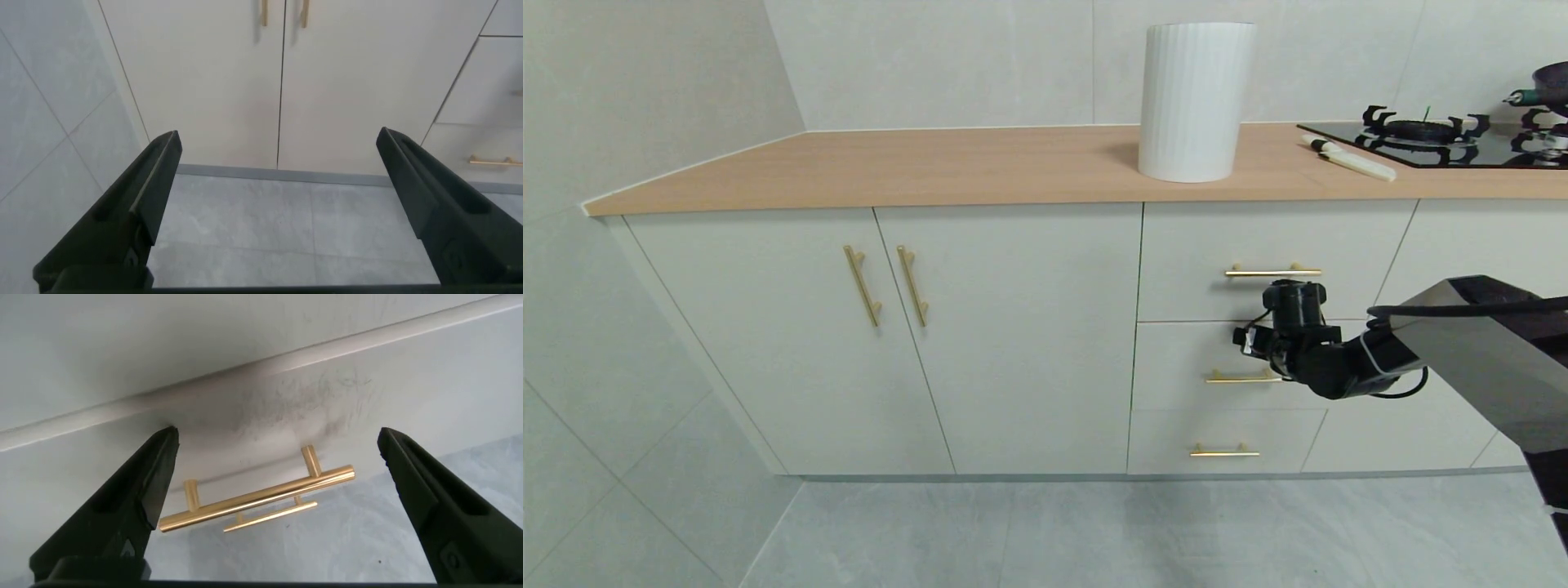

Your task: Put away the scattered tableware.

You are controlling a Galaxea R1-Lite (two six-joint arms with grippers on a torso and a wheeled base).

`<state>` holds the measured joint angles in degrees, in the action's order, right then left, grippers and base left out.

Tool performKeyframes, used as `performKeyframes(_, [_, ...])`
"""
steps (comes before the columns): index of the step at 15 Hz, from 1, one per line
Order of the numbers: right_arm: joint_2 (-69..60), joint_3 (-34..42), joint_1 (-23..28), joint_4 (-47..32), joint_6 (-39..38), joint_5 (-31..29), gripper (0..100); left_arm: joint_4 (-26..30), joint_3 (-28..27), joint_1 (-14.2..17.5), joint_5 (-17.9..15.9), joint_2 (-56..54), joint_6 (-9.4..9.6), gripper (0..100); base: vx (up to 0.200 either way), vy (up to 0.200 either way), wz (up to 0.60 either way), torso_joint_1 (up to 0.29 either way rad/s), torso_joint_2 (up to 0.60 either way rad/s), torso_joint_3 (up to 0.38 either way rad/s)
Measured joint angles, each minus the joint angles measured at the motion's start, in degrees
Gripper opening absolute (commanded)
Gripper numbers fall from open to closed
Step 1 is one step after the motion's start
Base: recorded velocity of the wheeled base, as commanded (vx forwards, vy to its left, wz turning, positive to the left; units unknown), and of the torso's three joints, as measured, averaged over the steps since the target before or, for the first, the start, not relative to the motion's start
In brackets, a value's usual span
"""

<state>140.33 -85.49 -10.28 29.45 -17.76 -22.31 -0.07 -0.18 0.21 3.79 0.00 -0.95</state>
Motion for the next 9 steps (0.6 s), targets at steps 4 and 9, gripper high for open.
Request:
performKeyframes(4, [0.1, -0.5, 0.1, 0.2, -0.2, -0.3, 100, 0.0, 0.0, 0.0, 0.0, 0.0, 0.0, 100, 0.0, 0.0, 0.0, 0.0, 0.0, 0.0])
performKeyframes(9, [-6.4, 7.4, 0.1, 1.0, -0.5, -1.6, 100, 0.0, 0.0, 0.0, 0.0, 0.0, 0.0, 100, 0.0, 0.0, 0.0, 0.0, 0.0, 0.0])
